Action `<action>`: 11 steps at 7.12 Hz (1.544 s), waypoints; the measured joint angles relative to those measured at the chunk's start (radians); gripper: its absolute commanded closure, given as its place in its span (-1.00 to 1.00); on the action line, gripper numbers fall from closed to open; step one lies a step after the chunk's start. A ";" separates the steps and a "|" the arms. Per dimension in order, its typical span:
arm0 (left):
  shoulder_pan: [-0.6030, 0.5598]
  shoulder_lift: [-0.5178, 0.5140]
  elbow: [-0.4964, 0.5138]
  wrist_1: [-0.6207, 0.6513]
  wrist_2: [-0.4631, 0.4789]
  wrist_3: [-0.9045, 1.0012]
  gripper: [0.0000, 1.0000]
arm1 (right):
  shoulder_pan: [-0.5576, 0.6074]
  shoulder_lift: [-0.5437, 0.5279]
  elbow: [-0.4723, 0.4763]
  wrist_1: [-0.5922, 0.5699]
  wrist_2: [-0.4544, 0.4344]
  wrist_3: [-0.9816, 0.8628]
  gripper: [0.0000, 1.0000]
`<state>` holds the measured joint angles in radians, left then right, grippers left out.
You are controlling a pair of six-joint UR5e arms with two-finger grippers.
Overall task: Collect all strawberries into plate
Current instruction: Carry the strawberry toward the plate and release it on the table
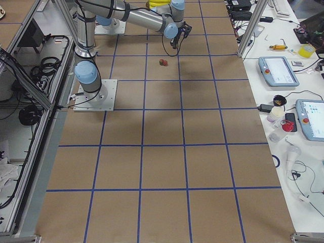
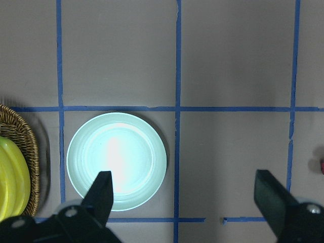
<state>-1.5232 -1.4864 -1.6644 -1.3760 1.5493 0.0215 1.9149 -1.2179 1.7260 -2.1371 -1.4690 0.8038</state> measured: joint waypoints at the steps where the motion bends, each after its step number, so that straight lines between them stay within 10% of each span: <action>1: 0.000 0.000 0.000 0.000 0.000 0.000 -1.00 | 0.019 0.008 -0.001 -0.014 0.043 0.005 1.00; 5: 0.000 0.000 0.000 0.000 0.000 0.000 -1.00 | 0.078 0.110 0.001 -0.088 0.112 0.009 1.00; 7: 0.000 0.000 0.000 0.000 0.000 0.000 -1.00 | 0.090 0.138 0.003 -0.091 0.145 0.014 0.20; 8: 0.000 0.000 0.000 0.000 -0.001 0.000 -1.00 | 0.093 0.152 0.002 -0.090 0.156 0.027 -0.77; 11: 0.000 -0.001 0.000 0.001 -0.002 0.000 -1.00 | 0.094 0.149 -0.002 -0.084 0.159 0.067 -1.00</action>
<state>-1.5232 -1.4874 -1.6644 -1.3746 1.5472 0.0215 2.0092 -1.0693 1.7240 -2.2209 -1.3096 0.8708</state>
